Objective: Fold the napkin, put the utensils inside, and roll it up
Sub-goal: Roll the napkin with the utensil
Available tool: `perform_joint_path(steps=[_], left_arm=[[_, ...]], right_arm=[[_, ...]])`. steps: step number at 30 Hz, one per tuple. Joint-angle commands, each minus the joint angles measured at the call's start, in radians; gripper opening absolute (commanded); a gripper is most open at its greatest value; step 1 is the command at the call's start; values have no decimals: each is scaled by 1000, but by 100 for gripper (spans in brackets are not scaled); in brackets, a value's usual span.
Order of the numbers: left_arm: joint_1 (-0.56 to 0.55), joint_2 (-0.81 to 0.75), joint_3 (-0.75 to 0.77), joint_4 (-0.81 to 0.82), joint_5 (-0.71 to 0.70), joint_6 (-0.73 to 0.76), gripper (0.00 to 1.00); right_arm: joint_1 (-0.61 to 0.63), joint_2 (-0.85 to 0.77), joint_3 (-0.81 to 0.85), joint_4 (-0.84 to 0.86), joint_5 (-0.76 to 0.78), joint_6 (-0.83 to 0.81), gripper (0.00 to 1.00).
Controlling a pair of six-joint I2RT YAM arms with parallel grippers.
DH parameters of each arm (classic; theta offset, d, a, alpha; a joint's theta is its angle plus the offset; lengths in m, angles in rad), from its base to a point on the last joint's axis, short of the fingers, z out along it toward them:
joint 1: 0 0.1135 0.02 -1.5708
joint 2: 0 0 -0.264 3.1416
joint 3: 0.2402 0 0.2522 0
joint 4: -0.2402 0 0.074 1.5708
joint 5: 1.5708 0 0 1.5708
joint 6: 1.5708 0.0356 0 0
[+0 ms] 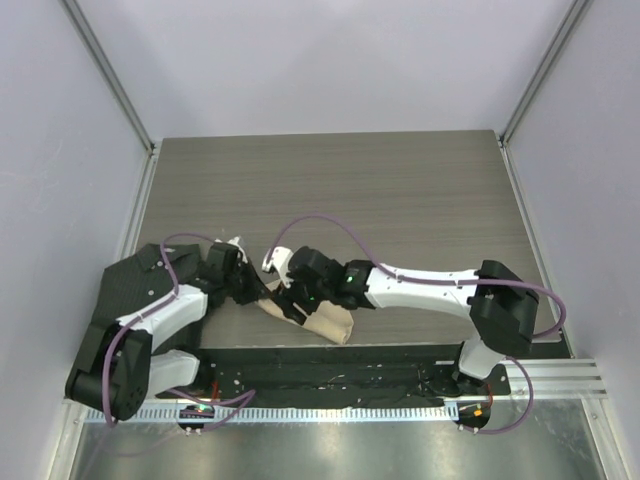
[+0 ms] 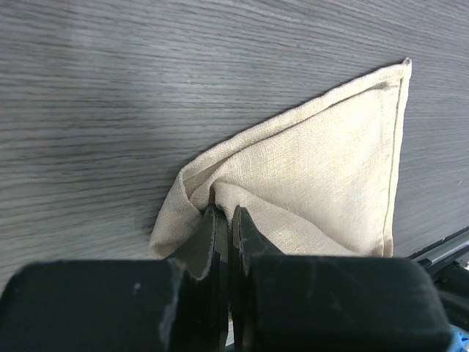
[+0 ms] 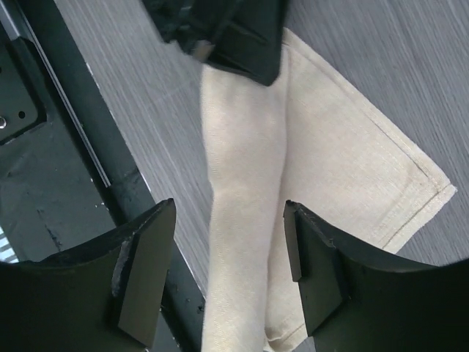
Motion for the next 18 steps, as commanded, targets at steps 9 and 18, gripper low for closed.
perform_joint_path(steps=[9,18], left_arm=[[2,105,73,-52,-15,43,0],[2,152,81,-34,13,37,0]], right_arm=[[108,94,-61,136,251,-119,73],[113,149,-70,153,200,-120,65]])
